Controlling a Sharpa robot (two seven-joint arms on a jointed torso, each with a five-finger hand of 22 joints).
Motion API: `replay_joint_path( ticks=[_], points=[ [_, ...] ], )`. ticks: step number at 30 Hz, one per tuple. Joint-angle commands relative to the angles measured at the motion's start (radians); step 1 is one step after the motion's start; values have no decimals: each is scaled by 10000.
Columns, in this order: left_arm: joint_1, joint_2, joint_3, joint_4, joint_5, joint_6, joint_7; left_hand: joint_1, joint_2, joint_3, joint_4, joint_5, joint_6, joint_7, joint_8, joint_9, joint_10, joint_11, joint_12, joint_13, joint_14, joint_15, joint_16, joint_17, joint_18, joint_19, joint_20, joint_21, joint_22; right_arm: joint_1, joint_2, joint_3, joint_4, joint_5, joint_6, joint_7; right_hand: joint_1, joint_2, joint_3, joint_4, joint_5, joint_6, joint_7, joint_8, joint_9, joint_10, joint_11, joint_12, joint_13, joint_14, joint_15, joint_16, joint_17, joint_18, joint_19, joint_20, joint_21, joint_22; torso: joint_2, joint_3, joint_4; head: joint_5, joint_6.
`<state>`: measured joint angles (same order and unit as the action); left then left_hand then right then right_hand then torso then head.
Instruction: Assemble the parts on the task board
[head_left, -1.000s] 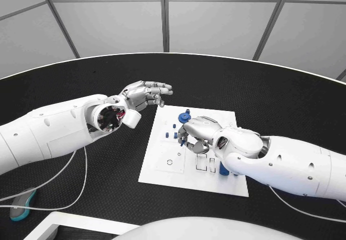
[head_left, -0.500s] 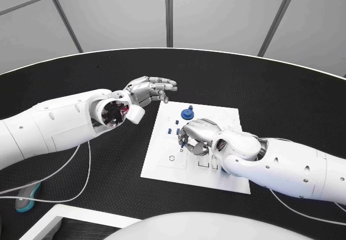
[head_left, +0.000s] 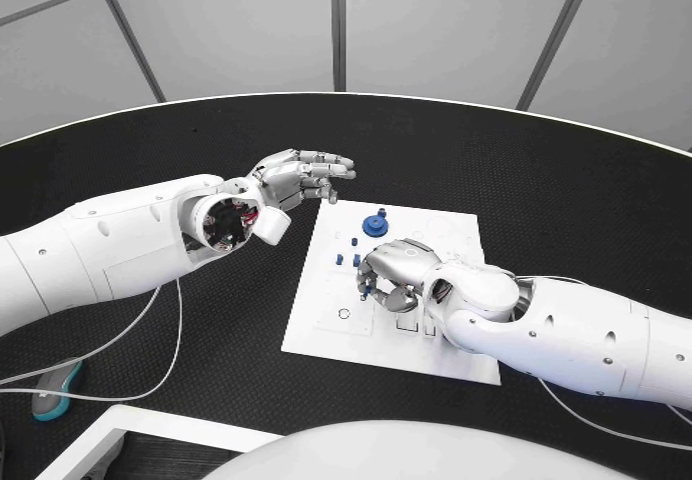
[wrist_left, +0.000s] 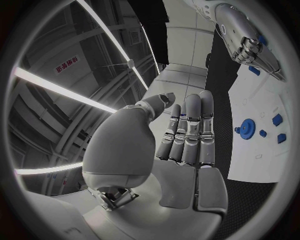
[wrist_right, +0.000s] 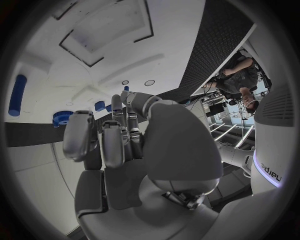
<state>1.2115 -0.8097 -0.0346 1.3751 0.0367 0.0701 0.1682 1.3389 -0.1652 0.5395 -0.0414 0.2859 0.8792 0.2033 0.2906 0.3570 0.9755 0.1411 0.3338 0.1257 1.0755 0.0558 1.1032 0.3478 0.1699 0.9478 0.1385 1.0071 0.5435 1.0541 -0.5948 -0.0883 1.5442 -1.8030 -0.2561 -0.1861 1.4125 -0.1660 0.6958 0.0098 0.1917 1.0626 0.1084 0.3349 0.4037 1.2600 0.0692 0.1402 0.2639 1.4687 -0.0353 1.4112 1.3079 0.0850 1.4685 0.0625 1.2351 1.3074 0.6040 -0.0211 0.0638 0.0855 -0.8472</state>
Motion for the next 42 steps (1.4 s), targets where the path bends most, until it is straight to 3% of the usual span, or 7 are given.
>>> replay_joint_path(
  ticks=[1, 10, 26, 42],
  points=[
    [0, 0, 0, 4, 0, 9, -5, 52, 6, -54, -12, 33, 2, 55, -20, 9, -60, -25, 47, -11, -56, -24, -68, -15, 153, -53, 14, -46, -10, -2, 7, -1, -6, 0, 11, -9, -109, 11, 30, -2, 50, 9, 43, 41, 16, 363, -305, 66, 8, 611, -62, -35, 485, -132, 229, -69, -63, 372, 3, -1, 2, 5, -6],
    [1, 6, 0, 5, -1, 37, -27, 52, 6, -54, -12, 33, 2, 55, -20, 9, -60, -25, 47, -11, -56, -24, -68, -15, 153, -53, 14, -46, -10, -4, 71, -2, -48, -1, 97, -11, -116, 11, 38, -9, 59, 3, 48, 37, 18, 360, -301, 58, 9, 608, -59, -41, 476, -128, 224, -69, -83, 360, -7, 19, 3, -16, -41],
    [5, 6, 0, 24, -1, 86, -67, 51, 16, -74, 3, 36, -1, 54, -12, 13, -65, -25, 57, -12, -62, -20, -80, -28, 154, -57, 22, -68, -25, -6, 182, -8, -231, -112, 148, -81, -127, 13, 47, -15, 62, -4, 54, 32, 21, 359, -296, 49, 10, 608, -55, -38, 478, -130, 223, -69, -80, 364, -8, 3, -5, 5, -75],
    [7, -3, 1, 28, -1, 114, -101, 48, 18, -92, 13, 36, -7, 55, -8, 15, -73, -23, 63, -14, -67, -17, -89, -38, 155, -59, 26, -85, -37, -55, 292, -16, -322, -140, 295, -57, -135, 12, 51, -20, 64, -7, 57, 30, 24, 359, -293, 44, 11, 611, -53, -28, 490, -130, 222, -68, -82, 364, -6, 13, -13, 33, -115]
  ],
)
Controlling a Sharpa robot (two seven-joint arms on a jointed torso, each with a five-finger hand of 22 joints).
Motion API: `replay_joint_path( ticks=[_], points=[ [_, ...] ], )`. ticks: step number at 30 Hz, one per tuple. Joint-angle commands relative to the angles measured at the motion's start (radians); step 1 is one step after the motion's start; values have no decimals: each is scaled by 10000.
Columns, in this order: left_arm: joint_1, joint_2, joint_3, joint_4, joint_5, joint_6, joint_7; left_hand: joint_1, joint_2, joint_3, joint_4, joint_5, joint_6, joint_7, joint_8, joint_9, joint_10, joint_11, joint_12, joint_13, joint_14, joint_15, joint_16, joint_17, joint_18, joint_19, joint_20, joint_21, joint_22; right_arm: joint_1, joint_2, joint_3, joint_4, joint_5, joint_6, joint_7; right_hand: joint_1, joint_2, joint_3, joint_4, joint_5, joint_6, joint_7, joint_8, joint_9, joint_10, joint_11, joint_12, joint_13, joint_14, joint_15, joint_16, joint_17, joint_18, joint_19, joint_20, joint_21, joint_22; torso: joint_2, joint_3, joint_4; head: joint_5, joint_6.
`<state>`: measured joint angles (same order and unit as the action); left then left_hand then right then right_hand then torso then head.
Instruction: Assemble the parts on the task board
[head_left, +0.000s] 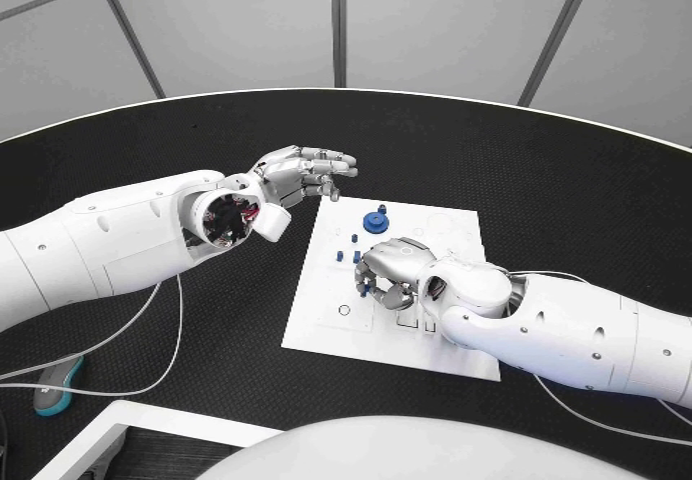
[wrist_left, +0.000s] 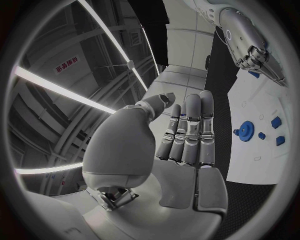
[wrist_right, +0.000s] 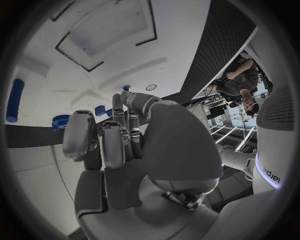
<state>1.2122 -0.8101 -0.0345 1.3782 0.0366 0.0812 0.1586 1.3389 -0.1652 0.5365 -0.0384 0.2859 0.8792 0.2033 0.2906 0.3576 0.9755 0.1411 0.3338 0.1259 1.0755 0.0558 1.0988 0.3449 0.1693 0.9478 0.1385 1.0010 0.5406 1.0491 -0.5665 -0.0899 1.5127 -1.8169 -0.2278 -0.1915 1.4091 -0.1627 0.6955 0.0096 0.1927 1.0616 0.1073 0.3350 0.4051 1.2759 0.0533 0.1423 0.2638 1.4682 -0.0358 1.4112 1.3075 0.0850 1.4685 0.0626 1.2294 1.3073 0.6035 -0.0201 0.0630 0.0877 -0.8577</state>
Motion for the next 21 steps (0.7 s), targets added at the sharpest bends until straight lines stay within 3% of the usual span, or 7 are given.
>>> replay_joint_path(
  ticks=[1, 16, 21],
  points=[
    [0, 3, 0, -5, 0, 7, -8, 48, 18, -62, -17, 36, -7, 55, -8, 9, -73, -23, 63, -16, -67, -17, -45, -8, 161, -59, 27, -24, -8, -8, 16, -1, -13, 0, 22, -6, -109, -19, 61, -26, 57, 2, 70, 27, 14, 203, -132, 17, 15, 615, -45, -27, 495, -132, 222, -67, -18, 371, -1, 6, -6, 15, -15],
    [1, 27, -1, -28, 0, 36, -64, 48, 18, -62, -17, 36, -7, 55, -8, 9, -73, -23, 63, -16, -67, -17, -45, -8, 161, -59, 27, -24, -8, -85, 105, -14, -105, 0, 357, -20, -116, -18, 68, -37, 65, 1, 71, 26, 19, 206, -131, 11, 17, 614, -44, -31, 488, -133, 222, -67, -14, 376, 1, -7, -1, 24, -20],
    [1, 39, -1, -38, 0, 42, -79, 48, 18, -62, -17, 36, -7, 55, -8, 9, -73, -23, 63, -16, -67, -17, -45, -8, 161, -59, 27, -24, -8, -109, 116, -18, -117, 0, 423, -17, -116, -18, 68, -37, 65, 1, 71, 26, 19, 206, -131, 11, 17, 614, -44, -31, 488, -133, 222, -67, -14, 376, -2, 10, -12, 27, -33]
  ],
)
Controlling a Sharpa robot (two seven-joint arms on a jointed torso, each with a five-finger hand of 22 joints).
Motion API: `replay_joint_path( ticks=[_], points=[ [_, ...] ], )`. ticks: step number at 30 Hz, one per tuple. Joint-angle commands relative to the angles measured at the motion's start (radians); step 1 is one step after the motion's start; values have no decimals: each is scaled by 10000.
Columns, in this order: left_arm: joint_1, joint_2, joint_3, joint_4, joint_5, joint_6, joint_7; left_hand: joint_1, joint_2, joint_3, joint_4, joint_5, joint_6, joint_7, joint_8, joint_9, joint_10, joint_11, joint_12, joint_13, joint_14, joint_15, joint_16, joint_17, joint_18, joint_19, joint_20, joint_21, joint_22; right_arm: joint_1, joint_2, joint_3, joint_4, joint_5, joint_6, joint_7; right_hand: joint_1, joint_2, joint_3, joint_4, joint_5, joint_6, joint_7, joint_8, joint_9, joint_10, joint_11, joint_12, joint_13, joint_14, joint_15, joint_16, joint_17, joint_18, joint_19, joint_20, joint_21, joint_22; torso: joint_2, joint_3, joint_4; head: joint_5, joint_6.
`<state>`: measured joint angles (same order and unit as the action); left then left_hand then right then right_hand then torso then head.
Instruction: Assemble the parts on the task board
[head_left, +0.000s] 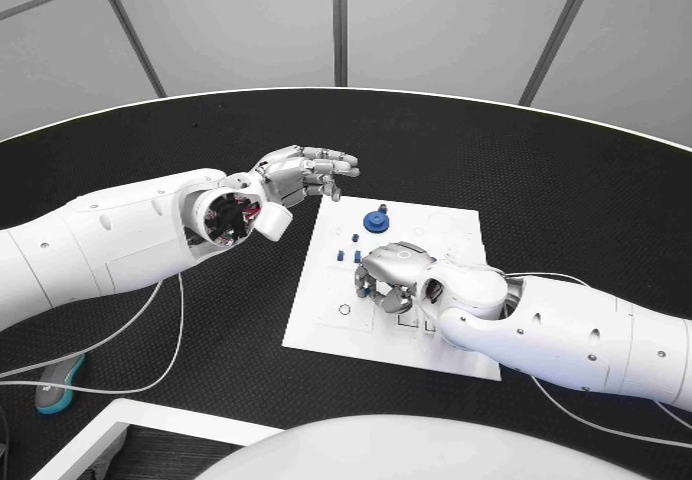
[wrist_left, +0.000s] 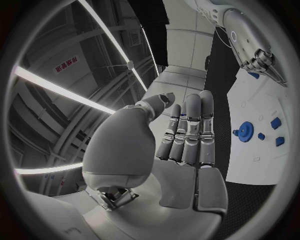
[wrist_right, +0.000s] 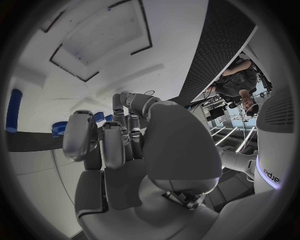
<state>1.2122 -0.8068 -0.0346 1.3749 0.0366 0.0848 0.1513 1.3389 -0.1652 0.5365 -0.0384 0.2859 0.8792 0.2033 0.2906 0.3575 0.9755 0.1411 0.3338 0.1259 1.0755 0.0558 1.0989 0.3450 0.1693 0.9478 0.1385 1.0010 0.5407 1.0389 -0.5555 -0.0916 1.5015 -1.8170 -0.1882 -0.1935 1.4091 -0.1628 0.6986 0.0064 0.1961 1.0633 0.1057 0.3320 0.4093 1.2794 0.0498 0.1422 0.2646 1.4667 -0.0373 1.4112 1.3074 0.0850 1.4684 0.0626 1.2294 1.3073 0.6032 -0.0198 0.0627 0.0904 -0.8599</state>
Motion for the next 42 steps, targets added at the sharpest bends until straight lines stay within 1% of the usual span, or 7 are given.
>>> replay_joint_path(
  ticks=[1, 8, 10, 18, 29, 36, 42],
  points=[
    [0, 10, 0, -8, 0, 9, -10, 53, 23, -76, -9, 38, -16, 55, -5, 11, -83, -22, 68, -20, -74, -15, -55, -21, 162, -61, 30, -42, -23, -11, 10, -2, -10, 1, 37, 6, -117, -18, 38, -6, 31, -16, 87, 56, -22, 171, -96, 11, 8, 629, -28, -31, 489, -133, 222, -67, -14, 376, 1, 7, -9, 1, -11],
    [0, 35, 0, -33, -1, 32, -38, 53, 23, -76, -9, 38, -16, 55, -5, 11, -83, -22, 68, -20, -74, -15, -55, -21, 162, -61, 30, -42, -23, -20, 45, -7, -62, 1, 35, 101, -330, -89, -66, -18, 29, -242, 213, -72, -9, -121, 16, -228, -47, 620, 58, -45, 455, -125, 185, -19, -103, 336, -6, 8, -6, -5, -9],
    [0, 42, 0, -40, -1, 42, -50, 53, 23, -76, -9, 38, -16, 55, -5, 11, -83, -22, 68, -20, -74, -15, -55, -21, 162, -61, 30, -42, -23, -20, 51, -8, -81, 1, -9, 135, -440, -110, -214, -28, 72, -484, 306, -214, -20, -389, 117, -433, -120, 610, 140, -64, 417, -119, 163, 39, -163, 308, -4, 6, -5, -5, -19],
    [0, 60, 0, -63, -1, 104, -106, 57, 29, -80, -6, 39, -19, 55, -4, 12, -87, -21, 71, -21, -77, -15, -60, -25, 162, -62, 31, -49, -28, -21, 33, -10, -138, 1, -317, 203, -616, -157, -377, -69, 127, -1090, 378, -641, -96, -1085, 297, -805, -316, 577, 296, -126, 292, -79, 89, 187, -375, 200, -4, 2, -10, -16, 6],
    [0, 20, 0, -48, -1, 146, -140, 58, 39, -80, 1, 39, -22, 56, -3, 13, -91, -20, 72, -22, -80, -14, -63, -29, 162, -62, 32, -55, -32, -22, -124, -10, 18, 1, -476, 177, -685, -295, -343, -127, 83, -1384, 296, -869, -136, -1513, 352, -813, -472, 569, 338, -110, 276, -37, 31, 249, -561, 98, 9, -2, 4, -40, 30],
    [0, -5, 0, -40, -1, 154, -144, 67, 50, -82, 4, 35, -22, 55, 1, 15, -96, -20, 75, -23, -94, -12, -76, -37, 163, -66, 33, -65, -39, -22, -325, -11, 257, 1, -614, 134, -812, -483, -300, -137, -23, -1756, 94, -1139, -191, -2171, 525, -797, -736, 513, 474, -224, 84, 46, -86, 362, -1035, -194, 4, 2, -1, -86, 44],
    [0, -9, 0, -44, -1, 169, -143, 79, 56, -83, 3, 32, -22, 53, 6, 17, -98, -21, 79, -24, -111, -12, -92, -47, 163, -69, 34, -74, -45, -22, -500, -10, 480, 1, -848, 97, -813, -485, -296, -138, -24, -1766, 85, -1148, -192, -2195, 531, -794, -750, 509, 479, -235, 66, 53, -95, 367, -1073, -218, -5, 2, -9, -127, 67]
  ],
)
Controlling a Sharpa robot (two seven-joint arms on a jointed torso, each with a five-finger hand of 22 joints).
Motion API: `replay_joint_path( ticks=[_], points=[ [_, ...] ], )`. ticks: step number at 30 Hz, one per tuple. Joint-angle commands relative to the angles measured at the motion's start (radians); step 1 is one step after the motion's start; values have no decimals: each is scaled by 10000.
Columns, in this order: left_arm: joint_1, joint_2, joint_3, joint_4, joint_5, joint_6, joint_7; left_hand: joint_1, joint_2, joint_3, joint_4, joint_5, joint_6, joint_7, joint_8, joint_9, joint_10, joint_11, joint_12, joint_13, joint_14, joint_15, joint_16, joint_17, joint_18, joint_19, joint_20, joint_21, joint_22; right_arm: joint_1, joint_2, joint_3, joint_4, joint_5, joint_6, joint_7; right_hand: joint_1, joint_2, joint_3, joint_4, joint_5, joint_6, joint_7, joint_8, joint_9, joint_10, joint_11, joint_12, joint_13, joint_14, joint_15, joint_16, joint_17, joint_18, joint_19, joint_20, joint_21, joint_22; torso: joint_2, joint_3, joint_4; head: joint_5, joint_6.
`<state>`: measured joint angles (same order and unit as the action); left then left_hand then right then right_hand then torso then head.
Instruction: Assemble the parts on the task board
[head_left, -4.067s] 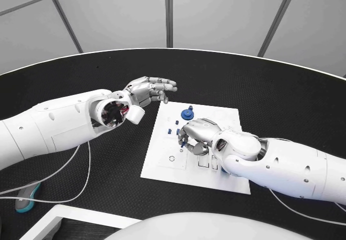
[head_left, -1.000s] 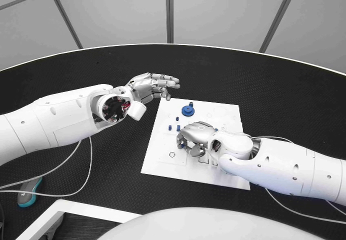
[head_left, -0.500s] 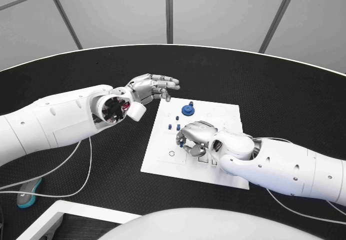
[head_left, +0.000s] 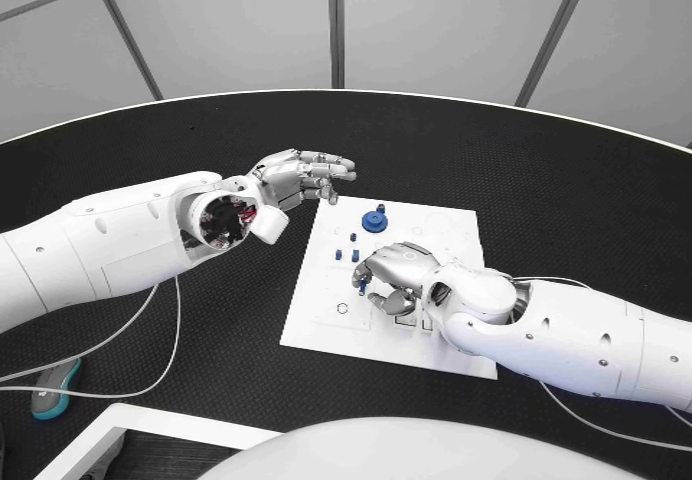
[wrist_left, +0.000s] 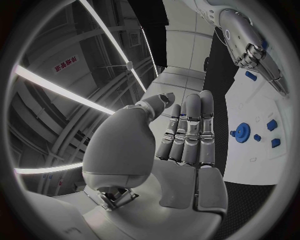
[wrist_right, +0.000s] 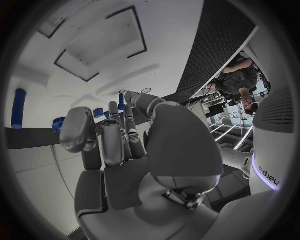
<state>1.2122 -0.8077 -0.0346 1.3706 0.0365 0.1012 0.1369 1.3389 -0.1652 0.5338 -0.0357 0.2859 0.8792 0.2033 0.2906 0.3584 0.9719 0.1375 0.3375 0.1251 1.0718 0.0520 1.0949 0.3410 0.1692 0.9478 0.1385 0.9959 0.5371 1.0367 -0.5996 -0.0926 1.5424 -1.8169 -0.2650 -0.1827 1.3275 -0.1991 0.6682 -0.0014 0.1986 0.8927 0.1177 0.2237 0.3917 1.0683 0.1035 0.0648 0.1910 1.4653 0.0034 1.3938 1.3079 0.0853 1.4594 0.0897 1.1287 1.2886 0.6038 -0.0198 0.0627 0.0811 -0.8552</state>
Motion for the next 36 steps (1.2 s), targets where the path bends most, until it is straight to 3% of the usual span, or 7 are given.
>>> replay_joint_path(
  ticks=[1, 10, 12, 19, 36],
  points=[
    [0, 1, 0, -3, 0, 8, 1, 79, 56, -56, -24, 32, -22, 53, 6, 8, -62, 15, 42, -16, -73, 25, -52, -8, 164, -69, 34, -23, -9, 1, -90, 1, 108, 0, -111, -13, 4, -121, 9, -60, -48, -61, -35, -64, -16, -84, -6, -20, -14, 523, 72, -61, 61, 50, -5, 96, -66, -31, -13, 0, -12, -44, 29],
    [0, 25, 0, -19, 0, 17, 1, 97, 67, -55, -28, 31, -14, 50, 15, 13, -63, 13, 47, -17, -89, 23, -69, -18, 165, -72, 33, -32, -15, 2, -186, 2, 279, 0, -69, -32, -34, -84, 8, -27, -47, 47, -57, -23, 17, 62, -41, 95, -37, 509, 55, -88, 11, 61, 3, 107, -91, -49, 3, -6, 3, -83, 60],
    [0, 25, 0, -21, 0, 15, 2, 97, 67, -55, -28, 31, -14, 50, 15, 13, -63, 13, 47, -17, -89, 23, -69, -18, 165, -72, 33, -32, -15, 2, -178, 2, 282, 0, -45, -32, -14, -22, 10, -37, -34, 301, 68, 96, 86, 427, -162, 277, -15, 496, -34, -116, -37, 73, 21, 60, -90, -50, 2, -5, 9, -81, 55],
    [0, 4, 0, -16, 0, -2, 4, 111, 74, -56, -31, 30, -10, 49, 21, 15, -64, 12, 52, -17, -100, 22, -82, -27, 166, -74, 33, -39, -20, 3, -143, 2, 227, 0, -6, -42, 37, 43, 41, -74, 8, 442, 143, 148, 128, 615, -231, 341, -38, 484, -92, -149, -92, 66, 49, 2, -70, -39, 5, -5, 16, -72, 44],
    [0, -4, 0, 8, 0, -29, 6, 111, 74, -56, -31, 30, -10, 49, 21, 15, -64, 12, 52, -17, -100, 22, -82, -27, 166, -74, 33, -39, -20, 1, 24, 2, 36, 1, -184, -94, 167, 200, 117, -187, 99, 680, 306, 205, 185, 949, -225, 420, -83, 484, -106, -156, -119, 42, 95, -43, -18, -3, 5, 10, 15, -42, 7]
  ],
)
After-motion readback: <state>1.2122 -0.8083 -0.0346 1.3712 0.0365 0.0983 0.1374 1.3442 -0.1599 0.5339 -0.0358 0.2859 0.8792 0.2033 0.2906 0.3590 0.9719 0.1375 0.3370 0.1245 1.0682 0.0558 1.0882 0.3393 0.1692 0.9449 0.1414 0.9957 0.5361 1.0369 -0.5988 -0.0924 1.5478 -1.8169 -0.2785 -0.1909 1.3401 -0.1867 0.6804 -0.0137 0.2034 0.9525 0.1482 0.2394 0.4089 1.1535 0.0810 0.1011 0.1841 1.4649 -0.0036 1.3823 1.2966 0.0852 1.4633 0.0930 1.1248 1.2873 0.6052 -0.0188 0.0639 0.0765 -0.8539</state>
